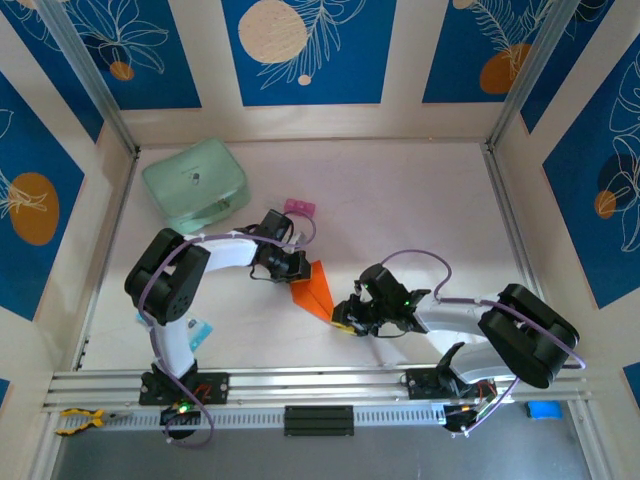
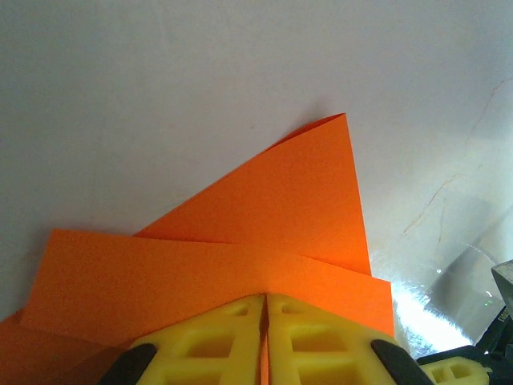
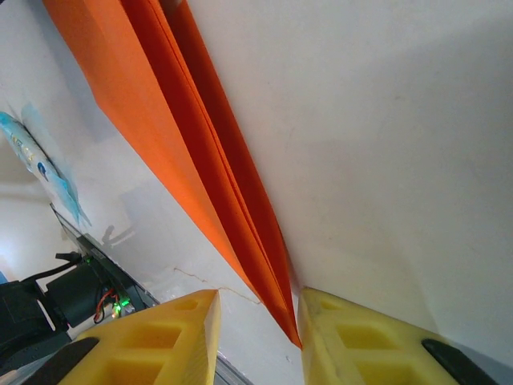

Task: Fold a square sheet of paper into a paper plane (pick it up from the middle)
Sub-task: Turn over the paper at the center of the table.

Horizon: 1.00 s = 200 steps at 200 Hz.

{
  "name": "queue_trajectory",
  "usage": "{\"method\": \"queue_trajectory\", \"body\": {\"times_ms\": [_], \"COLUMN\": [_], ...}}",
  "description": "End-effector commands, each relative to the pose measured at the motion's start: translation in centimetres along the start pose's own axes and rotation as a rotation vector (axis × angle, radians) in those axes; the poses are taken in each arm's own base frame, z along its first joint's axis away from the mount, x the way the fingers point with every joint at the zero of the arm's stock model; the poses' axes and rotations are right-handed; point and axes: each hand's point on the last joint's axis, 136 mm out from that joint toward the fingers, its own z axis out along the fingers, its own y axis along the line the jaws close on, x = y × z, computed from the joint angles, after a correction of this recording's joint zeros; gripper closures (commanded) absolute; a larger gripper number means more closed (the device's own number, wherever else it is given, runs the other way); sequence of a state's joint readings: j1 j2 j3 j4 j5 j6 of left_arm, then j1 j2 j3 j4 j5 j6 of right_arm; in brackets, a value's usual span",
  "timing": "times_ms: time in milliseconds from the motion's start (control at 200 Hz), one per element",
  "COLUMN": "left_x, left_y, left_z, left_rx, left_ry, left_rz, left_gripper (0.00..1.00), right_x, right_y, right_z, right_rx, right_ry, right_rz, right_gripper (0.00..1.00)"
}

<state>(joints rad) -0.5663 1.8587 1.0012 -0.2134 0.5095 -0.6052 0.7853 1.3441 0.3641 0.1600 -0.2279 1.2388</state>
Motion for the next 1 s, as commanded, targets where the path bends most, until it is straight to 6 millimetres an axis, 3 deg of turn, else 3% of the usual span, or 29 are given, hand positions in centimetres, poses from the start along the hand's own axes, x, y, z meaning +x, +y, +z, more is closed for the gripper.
{"method": "queue_trajectory", "body": {"times_ms": [0, 460, 855, 995], "left_x": [0.9, 0.7, 0.7, 0.1], "left_y": [1.9, 1.4, 0.9, -0.4], "left_z": [0.4, 0.4, 0.2, -0.9], "left_rx": [-0.040, -0.020, 0.006, 0.037], "left_ry": [0.035, 0.029, 0.027, -0.005], "left_rz": [-0.060, -0.063, -0.070, -0.058], "left_gripper": [0.88, 0.88, 0.87, 0.83], "right_x": [-0.5, -1.2, -1.5, -1.5], "right_y": [0.3, 1.0, 1.3, 1.7], "right_z": [-0.2, -0.2, -0.5, -0.8], "right_rx": [-0.019, -0.058, -0.082, -0.097], "right_ry": [-0.033, -0.069, -0.083, -0.089], "right_rz": [-0.039, -0.097, -0.136, -0.183], "right_gripper": [0.69, 0.72, 0.84, 0.89]}}
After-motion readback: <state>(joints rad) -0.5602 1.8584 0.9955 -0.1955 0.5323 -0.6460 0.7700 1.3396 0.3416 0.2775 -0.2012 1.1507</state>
